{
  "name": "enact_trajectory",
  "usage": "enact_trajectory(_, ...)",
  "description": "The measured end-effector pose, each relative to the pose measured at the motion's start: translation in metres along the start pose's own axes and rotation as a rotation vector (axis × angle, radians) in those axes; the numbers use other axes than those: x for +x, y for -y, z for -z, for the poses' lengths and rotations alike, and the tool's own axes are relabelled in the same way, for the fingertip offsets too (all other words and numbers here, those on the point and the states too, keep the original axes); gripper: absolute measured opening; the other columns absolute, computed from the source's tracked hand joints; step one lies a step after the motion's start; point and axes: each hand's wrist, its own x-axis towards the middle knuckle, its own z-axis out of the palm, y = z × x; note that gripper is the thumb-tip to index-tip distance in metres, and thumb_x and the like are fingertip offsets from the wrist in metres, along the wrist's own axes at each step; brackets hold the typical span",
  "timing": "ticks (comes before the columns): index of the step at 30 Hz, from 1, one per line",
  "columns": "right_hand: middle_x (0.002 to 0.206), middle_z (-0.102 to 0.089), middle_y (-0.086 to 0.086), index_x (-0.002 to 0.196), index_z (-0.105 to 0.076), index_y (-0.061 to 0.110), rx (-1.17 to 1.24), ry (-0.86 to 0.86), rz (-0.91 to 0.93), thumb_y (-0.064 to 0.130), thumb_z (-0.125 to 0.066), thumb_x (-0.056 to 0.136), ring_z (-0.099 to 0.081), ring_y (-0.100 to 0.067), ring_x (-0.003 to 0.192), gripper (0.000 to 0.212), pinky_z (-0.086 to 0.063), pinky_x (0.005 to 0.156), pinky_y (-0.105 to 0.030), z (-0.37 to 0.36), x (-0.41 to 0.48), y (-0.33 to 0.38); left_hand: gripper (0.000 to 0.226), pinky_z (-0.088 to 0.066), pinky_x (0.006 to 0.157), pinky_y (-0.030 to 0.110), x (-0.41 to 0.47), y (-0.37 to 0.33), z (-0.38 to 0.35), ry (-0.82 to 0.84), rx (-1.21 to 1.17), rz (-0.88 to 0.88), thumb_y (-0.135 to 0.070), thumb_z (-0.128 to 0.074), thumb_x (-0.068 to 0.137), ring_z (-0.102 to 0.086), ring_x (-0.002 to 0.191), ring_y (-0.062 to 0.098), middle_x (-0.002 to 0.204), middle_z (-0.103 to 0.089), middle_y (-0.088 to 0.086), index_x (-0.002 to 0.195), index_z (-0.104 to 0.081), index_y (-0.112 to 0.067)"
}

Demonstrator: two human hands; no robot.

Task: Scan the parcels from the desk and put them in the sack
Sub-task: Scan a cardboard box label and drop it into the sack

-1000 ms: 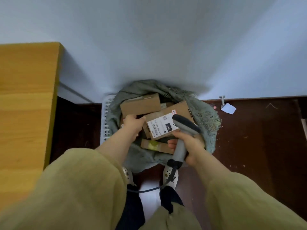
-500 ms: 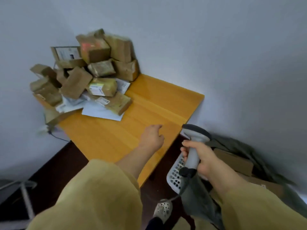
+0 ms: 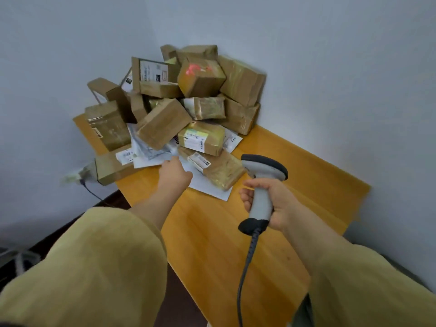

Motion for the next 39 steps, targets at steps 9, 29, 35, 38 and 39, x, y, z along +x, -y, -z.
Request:
enact_trajectory(9,0.058,-0.065,-0.009,0.092,-0.06,0.004,-0.229,-0.077,-0.02,0.009,-0.062,0.087,-0.059,-0.015,0.046,0.007,-0.049,0.046,-0.023,-0.081,0.095,0.006,0.128,-0.009,0.116,0.051,0.136,0.031,0.026,-0.317,0.261,-0.036,-0.036,-0.085,0.066,-0.002,0.145,0.038,0.156,-0.002,0.022,0.15,0.007,-0.005)
enact_trajectory(29,0.065,-0.067,-0.013,0.097,-0.062,0.002,-0.125,-0.181,0.151,0.004,-0.068,0.082,-0.062,-0.02,0.051,0.016,-0.05,0.047,-0.026,-0.083,0.08,-0.003,0.103,-0.037,0.107,0.047,0.083,0.04,0.055,-0.204,-0.558,-0.042,-0.056,-0.068,0.064,-0.033,0.132,0.03,0.143,-0.031,0.011,0.146,-0.024,-0.013)
enact_trajectory(35,0.101,-0.071,-0.018,0.11,-0.062,0.005,0.03,-0.196,0.24,0.022,-0.073,0.083,-0.069,-0.028,0.084,0.034,-0.056,0.066,-0.034,-0.039,0.023,-0.005,0.029,-0.051,0.078,0.032,-0.021,0.0,0.055,0.234,-1.041,-0.027,-0.035,-0.058,0.089,-0.062,0.092,0.02,0.101,-0.069,0.002,0.11,-0.064,-0.016)
enact_trajectory(38,0.109,-0.069,-0.014,0.121,-0.059,0.01,0.123,-0.155,0.29,0.029,-0.075,0.08,-0.067,-0.03,0.096,0.048,-0.057,0.079,-0.039,-0.008,-0.017,-0.009,0.02,-0.049,0.081,0.033,-0.074,-0.022,0.045,0.357,-1.006,-0.068,-0.029,-0.059,0.09,-0.06,0.093,0.02,0.096,-0.069,0.001,0.104,-0.065,-0.017)
enact_trajectory(39,0.109,-0.069,-0.014,0.121,-0.06,0.012,0.136,-0.146,0.306,0.03,-0.077,0.079,-0.067,-0.031,0.097,0.049,-0.057,0.079,-0.041,0.005,-0.033,-0.012,0.017,-0.048,0.082,0.034,-0.092,-0.029,0.041,0.391,-0.984,-0.075,-0.029,-0.059,0.09,-0.06,0.095,0.019,0.097,-0.069,0.0,0.101,-0.065,-0.018)
